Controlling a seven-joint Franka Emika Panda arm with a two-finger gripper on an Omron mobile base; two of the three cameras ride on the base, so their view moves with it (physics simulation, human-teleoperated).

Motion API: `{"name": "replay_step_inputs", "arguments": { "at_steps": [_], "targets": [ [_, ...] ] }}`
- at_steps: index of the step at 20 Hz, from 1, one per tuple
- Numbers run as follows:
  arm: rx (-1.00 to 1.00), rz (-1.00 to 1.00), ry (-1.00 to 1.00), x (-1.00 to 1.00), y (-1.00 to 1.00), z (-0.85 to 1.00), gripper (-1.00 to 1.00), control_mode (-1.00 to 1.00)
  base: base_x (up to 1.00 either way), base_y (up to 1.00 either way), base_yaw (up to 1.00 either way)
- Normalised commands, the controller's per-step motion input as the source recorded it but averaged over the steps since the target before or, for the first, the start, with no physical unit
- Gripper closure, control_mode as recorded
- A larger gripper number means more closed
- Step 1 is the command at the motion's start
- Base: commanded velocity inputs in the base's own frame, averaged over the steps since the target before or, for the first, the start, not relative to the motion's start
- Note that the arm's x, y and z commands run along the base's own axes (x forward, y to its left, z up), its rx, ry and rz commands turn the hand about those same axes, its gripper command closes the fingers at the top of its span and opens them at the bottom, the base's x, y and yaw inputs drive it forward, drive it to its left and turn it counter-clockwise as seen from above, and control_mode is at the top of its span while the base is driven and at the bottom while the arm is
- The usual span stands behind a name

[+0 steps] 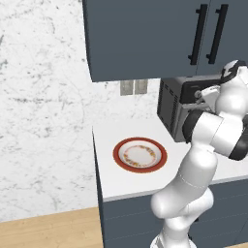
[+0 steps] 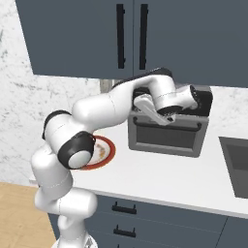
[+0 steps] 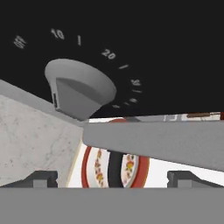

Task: Pick up the kebab skewer and baguette bread, and place them inside the toaster oven. Close the toaster oven door and start by setting the timer.

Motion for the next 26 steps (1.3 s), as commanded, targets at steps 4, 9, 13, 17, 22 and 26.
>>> {"name": "replay_step_inputs", "arguments": {
  "at_steps": [4, 9, 13, 17, 22, 26],
  "targets": [
    [-0.14, 0.0, -0.46, 0.53, 0.0, 0.19, -1.0, -1.0, 0.0, 0.0, 0.0],
    [-0.16, 0.0, -0.52, 0.32, 0.0, 0.26, -1.0, -1.0, 0.0, 0.0, 0.0],
    [-0.19, 0.0, -0.57, 0.09, 0.1, 0.21, -1.0, -1.0, 0.0, 0.0, 0.0],
    [-0.2, 0.0, -0.59, 0.0, 0.23, 0.46, -1.0, -1.0, 0.0, 0.0, 0.0],
    [-0.21, 0.0, -0.52, 0.02, 0.14, 0.59, -1.0, -1.0, 0.0, 0.0, 0.0],
    [-0.21, 0.0, -0.52, 0.0, 0.13, 0.69, -1.0, -1.0, 0.0, 0.0, 0.0]
  ]
}}
